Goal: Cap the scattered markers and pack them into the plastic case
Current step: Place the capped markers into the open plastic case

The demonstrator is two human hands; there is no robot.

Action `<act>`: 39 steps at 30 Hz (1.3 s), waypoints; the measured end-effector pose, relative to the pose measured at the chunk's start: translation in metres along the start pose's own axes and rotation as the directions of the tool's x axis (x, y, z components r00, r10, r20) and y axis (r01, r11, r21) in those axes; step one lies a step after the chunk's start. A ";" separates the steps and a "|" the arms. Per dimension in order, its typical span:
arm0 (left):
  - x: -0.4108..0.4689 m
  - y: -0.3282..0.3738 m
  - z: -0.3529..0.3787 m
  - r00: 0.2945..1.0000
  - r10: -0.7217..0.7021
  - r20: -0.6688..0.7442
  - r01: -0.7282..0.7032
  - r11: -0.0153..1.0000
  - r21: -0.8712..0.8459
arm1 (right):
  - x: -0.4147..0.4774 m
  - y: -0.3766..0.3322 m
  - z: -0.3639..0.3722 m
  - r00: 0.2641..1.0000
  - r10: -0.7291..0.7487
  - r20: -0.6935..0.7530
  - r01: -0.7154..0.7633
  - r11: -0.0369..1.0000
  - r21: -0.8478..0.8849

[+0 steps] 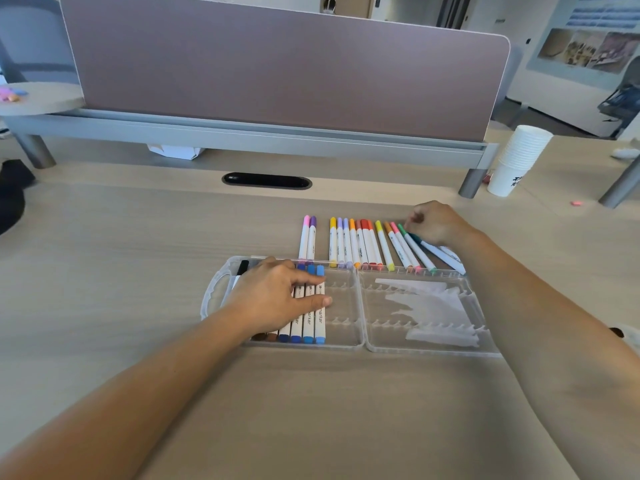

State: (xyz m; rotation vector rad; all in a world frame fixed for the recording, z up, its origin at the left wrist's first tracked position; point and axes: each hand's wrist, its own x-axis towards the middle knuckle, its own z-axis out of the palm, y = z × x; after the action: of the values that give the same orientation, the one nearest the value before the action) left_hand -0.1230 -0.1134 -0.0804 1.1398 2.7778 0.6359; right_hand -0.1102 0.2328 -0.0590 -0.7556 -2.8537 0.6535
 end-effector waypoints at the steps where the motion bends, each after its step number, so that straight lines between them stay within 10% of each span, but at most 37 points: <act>1: 0.000 0.000 0.000 1.000 0.000 -0.001 0.000 1.000 0.002 | -0.001 0.000 -0.001 1.000 0.000 -0.011 0.000 1.000 -0.005; 17: -0.002 0.000 -0.001 1.000 0.011 -0.006 -0.011 1.000 -0.009 | -0.032 -0.014 -0.021 0.997 0.077 0.002 -0.074 0.970 -0.232; 23: -0.002 0.006 -0.008 0.999 -0.019 -0.045 0.013 0.989 -0.145 | -0.067 -0.064 -0.033 0.981 -0.128 -0.144 0.156 0.966 0.204; 28: -0.002 0.030 -0.025 0.995 -0.095 -0.028 0.048 0.709 -0.703 | -0.106 -0.111 -0.015 0.956 -0.269 0.115 0.079 0.616 0.784; 31: -0.007 0.046 -0.030 0.988 -0.066 0.138 0.153 0.459 -0.875 | -0.119 -0.125 0.001 0.932 -0.328 0.156 0.057 0.556 0.830; 39: -0.015 0.034 -0.027 0.939 -0.099 0.330 0.340 0.427 -0.838 | -0.120 -0.125 0.027 0.937 -0.295 0.189 0.032 0.609 0.793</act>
State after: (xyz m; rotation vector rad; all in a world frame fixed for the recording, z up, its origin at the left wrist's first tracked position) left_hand -0.0960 -0.1112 -0.0433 0.5097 1.7924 1.5374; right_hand -0.0669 0.0653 -0.0293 -0.2309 -2.3683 1.9361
